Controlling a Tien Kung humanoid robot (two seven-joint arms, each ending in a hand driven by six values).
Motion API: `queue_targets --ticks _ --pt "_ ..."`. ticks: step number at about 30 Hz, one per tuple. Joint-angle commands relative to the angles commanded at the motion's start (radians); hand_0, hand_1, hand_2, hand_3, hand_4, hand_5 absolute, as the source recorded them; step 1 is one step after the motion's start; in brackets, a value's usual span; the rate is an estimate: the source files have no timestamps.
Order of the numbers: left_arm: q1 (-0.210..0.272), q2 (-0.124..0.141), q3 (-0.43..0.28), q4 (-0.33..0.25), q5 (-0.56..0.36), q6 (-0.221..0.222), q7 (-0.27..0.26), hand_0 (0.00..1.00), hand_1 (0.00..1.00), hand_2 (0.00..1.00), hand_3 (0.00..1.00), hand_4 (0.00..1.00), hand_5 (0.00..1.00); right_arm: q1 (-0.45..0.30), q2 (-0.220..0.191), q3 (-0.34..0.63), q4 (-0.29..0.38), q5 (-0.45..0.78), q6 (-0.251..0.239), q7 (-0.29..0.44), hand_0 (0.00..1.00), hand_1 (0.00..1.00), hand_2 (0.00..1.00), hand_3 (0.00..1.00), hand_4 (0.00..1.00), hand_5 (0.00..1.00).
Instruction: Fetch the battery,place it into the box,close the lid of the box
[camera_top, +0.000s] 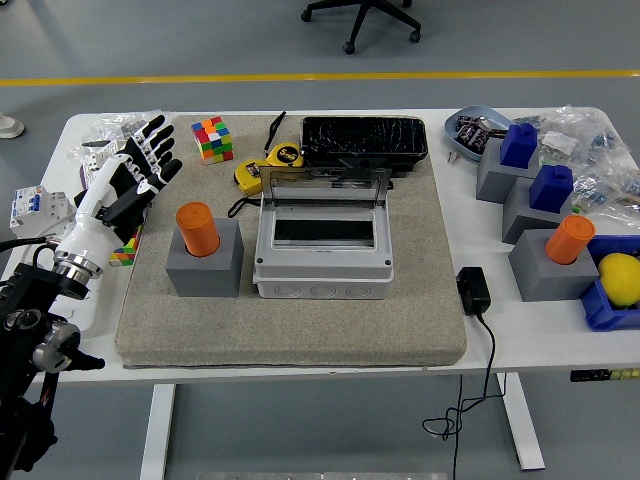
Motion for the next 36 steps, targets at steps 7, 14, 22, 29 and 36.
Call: queue_targets --ticks 7,14,22,29,36 --pt "0.002 0.006 0.034 0.006 0.012 0.004 0.0 0.998 0.998 0.998 0.998 0.998 0.493 0.002 0.0 -0.001 0.0 0.001 0.0 0.0 0.808 0.753 0.749 0.805 0.998 0.998" --pt "0.002 0.012 0.043 0.015 0.058 0.024 -0.005 0.998 0.998 0.998 0.998 0.998 0.498 0.001 -0.002 -0.002 0.0 -0.001 0.002 -0.003 0.808 0.751 0.748 0.803 0.998 0.998" --pt "-0.002 0.011 0.037 0.044 0.127 0.033 -0.001 0.998 0.998 0.998 0.998 0.998 0.422 0.002 -0.004 -0.014 0.0 0.007 0.0 -0.003 0.807 0.751 0.747 0.803 0.998 0.998" --pt "0.0 0.013 0.039 0.06 0.152 0.033 0.002 0.998 0.998 0.998 0.998 0.998 0.393 0.001 -0.005 -0.016 0.0 0.006 0.001 -0.005 0.808 0.751 0.747 0.804 0.998 0.998" --pt "0.003 0.014 0.067 0.064 0.128 0.025 0.004 0.998 0.998 0.998 0.998 0.998 0.416 0.002 -0.005 -0.018 0.0 0.009 0.002 -0.005 0.808 0.751 0.748 0.804 0.998 0.998"
